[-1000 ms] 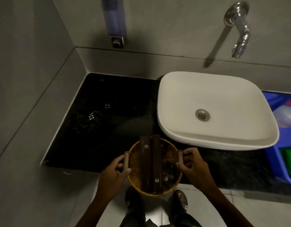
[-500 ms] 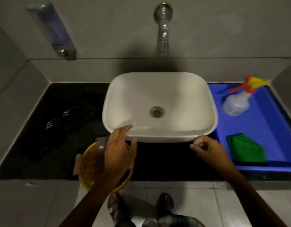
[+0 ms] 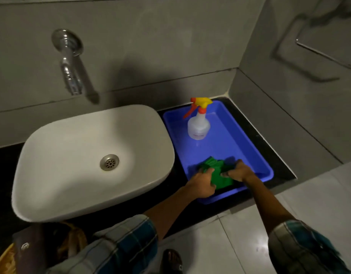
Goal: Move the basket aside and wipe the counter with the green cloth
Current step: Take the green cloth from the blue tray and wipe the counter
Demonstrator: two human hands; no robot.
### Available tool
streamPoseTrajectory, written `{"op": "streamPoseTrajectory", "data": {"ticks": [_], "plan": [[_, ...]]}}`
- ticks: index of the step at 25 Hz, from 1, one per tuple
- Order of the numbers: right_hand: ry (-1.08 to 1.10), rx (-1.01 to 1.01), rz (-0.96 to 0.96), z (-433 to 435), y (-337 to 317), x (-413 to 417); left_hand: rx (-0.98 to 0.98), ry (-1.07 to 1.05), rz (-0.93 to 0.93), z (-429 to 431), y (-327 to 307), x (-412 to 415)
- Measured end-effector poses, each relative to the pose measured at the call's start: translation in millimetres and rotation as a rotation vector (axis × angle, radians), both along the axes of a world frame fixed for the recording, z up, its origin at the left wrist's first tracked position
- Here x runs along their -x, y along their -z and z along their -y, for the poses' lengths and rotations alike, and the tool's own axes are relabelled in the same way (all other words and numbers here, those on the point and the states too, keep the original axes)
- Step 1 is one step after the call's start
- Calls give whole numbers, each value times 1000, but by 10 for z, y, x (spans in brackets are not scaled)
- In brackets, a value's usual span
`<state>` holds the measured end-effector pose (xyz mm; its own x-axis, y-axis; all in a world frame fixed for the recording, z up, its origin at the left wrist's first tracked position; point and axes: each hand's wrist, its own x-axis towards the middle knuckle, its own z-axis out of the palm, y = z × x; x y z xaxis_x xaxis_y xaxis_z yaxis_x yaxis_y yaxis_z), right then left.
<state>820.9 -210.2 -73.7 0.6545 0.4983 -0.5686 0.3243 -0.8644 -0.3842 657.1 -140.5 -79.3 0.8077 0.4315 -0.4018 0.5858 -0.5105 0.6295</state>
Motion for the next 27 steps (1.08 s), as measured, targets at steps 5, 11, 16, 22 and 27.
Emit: {"op": "streamPoseTrajectory", "data": {"ticks": [5, 11, 16, 22, 27], "plan": [[312, -285, -357, -174, -211, 264, 292, -282, 122, -81, -33, 16], [280, -713, -872, -369, -937, 1227, 368, -713, 661, -290, -681, 1247], [9, -800, -1142, -997, -1157, 3060, 447, -935, 832, -720, -1048, 3270], [-491, -582, -600, -1737, -428, 5732, -25, -1339, 576, -997, -524, 5829], [-821, -303, -623, -2201, 110, 6858, -223, -1411, 234, -1213, 31, 7194]]}}
